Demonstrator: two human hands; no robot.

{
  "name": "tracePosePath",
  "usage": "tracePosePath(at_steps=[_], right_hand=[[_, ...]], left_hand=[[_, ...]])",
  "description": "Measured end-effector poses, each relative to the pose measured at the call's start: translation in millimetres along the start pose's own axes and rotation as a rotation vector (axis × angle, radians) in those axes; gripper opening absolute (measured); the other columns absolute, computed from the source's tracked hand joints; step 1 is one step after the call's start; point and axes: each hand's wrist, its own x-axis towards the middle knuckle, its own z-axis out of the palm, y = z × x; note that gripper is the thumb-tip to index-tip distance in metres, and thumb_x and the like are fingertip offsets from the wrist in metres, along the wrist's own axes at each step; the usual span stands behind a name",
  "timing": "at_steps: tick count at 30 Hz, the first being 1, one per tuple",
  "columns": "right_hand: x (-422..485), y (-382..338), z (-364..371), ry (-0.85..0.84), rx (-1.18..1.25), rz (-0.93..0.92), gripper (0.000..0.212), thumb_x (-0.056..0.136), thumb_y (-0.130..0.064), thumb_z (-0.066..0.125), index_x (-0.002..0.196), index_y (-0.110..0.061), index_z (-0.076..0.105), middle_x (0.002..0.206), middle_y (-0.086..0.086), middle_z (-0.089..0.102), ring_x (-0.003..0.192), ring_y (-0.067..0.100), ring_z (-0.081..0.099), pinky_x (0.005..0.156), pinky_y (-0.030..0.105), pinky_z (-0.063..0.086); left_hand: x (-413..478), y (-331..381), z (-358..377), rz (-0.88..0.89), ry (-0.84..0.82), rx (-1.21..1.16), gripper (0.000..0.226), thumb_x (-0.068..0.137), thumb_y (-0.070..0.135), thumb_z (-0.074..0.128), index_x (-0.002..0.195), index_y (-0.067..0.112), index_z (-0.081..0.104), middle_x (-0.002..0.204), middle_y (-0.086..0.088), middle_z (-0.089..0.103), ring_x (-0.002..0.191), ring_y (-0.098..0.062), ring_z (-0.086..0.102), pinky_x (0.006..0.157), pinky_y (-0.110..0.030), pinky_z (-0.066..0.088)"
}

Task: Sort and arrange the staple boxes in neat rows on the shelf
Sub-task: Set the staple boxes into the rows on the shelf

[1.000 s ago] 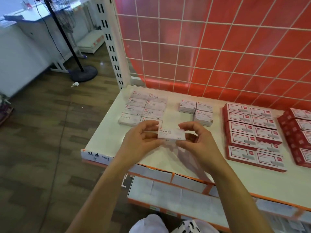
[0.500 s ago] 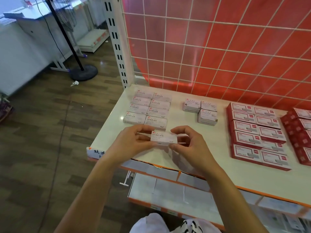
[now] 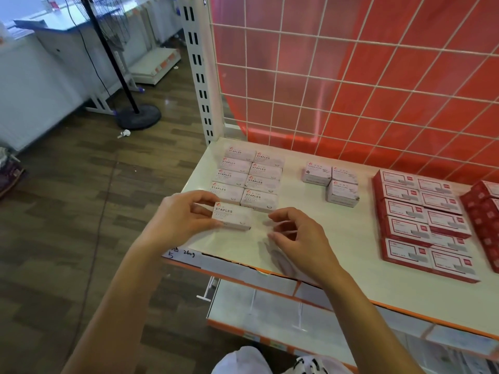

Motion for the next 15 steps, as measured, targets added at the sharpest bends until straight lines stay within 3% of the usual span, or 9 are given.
tracePosePath(at_steps=[7, 15], right_hand=[[8.4, -1.4, 0.0, 0.039, 0.001, 0.011, 0.022, 0.086, -0.013, 0.066, 0.100, -0.029, 0.060, 0.101, -0.010, 0.063, 0.088, -0.002, 0.059, 0.072, 0.002, 0.044], [33.5, -0.8, -5.4, 0.141, -0.014, 0.048, 0.014, 0.089, -0.018, 0.063, 0.101, -0.026, 0.063, 0.103, -0.008, 0.065, 0.091, 0.003, 0.061, 0.069, 0.008, 0.046]], left_hand=[[36.5, 4.0, -12.9, 0.026, 0.075, -0.125, 0.039, 0.072, 0.010, 0.081, 0.106, 0.023, 0.067, 0.098, 0.011, 0.072, 0.085, -0.004, 0.070, 0.076, -0.021, 0.056], [97.5, 11.2, -11.8, 0.041, 0.110, -0.153, 0.038, 0.076, 0.003, 0.076, 0.111, 0.015, 0.065, 0.094, 0.009, 0.071, 0.083, 0.001, 0.068, 0.070, -0.010, 0.053]])
